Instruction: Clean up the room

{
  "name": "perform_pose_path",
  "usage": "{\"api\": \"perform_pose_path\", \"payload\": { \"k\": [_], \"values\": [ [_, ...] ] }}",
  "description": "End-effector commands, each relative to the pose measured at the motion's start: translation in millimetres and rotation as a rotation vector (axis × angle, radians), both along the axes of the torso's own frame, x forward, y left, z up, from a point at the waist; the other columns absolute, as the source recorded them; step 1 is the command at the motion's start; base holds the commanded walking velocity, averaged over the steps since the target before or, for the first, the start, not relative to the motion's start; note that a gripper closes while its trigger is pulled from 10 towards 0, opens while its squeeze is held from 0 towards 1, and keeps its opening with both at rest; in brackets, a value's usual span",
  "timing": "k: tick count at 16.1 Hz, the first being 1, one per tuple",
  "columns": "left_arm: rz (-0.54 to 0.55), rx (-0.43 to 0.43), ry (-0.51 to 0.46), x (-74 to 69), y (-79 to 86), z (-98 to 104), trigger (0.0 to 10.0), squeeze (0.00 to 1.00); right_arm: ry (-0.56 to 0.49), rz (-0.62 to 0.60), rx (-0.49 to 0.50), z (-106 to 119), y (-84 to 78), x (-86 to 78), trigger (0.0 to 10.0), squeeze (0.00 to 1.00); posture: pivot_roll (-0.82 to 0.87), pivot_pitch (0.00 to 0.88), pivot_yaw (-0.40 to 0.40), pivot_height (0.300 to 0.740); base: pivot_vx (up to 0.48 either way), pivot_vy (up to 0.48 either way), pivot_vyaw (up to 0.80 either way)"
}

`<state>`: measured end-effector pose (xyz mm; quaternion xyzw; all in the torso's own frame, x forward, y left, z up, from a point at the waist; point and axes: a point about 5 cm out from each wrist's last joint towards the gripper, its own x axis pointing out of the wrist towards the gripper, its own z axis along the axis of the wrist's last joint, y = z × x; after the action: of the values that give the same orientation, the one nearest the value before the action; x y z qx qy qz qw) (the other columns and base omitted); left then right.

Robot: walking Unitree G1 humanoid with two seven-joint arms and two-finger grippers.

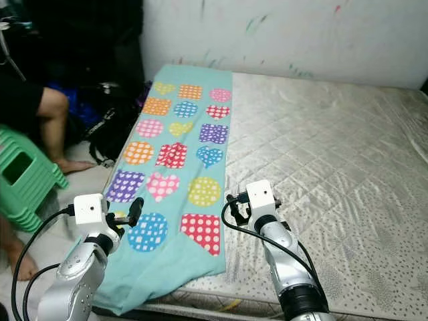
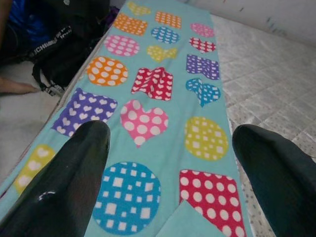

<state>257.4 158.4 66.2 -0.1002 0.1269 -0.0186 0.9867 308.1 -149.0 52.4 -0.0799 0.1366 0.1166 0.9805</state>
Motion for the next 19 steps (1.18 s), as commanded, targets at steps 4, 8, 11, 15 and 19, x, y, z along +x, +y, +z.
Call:
{"api": "perform_pose_path", "payload": {
  "k": [4,8,11,15,19],
  "values": [
    [-0.019,-0.01,-0.014,1.1,-2.5,2.9,10.0,0.0,0.015,-0.01,-0.006,-2.2,-2.3,-0.2,10.0,0.0,-0.08,0.0,-0.024,0.74,0.0,0.0,0.0],
    [-0.024,-0.013,-0.017,1.5,-3.2,3.3,10.0,0.0,0.014,-0.013,-0.009,-1.9,-2.6,0.2,10.0,0.0,-0.08,0.0,-0.024,0.74,0.32,0.0,0.0],
    [-0.024,-0.013,-0.016,1.8,-3.3,3.2,10.0,0.0,0.015,-0.013,-0.011,-1.9,-2.8,0.5,10.0,0.0,-0.08,0.0,-0.024,0.74,0.314,0.0,0.0],
    [-0.022,-0.011,-0.014,1.6,-3.1,3.0,10.0,0.0,0.018,-0.013,-0.013,-2.4,-2.8,0.6,10.0,0.0,-0.08,0.0,-0.025,0.74,0.275,0.0,0.0],
    [-0.011,-0.007,-0.002,1.6,-2.2,1.6,10.0,0.0,0.019,-0.014,-0.013,-2.7,-2.9,0.6,10.0,0.0,-0.08,0.0,-0.025,0.74,0.061,0.0,0.0]
  ]
}}
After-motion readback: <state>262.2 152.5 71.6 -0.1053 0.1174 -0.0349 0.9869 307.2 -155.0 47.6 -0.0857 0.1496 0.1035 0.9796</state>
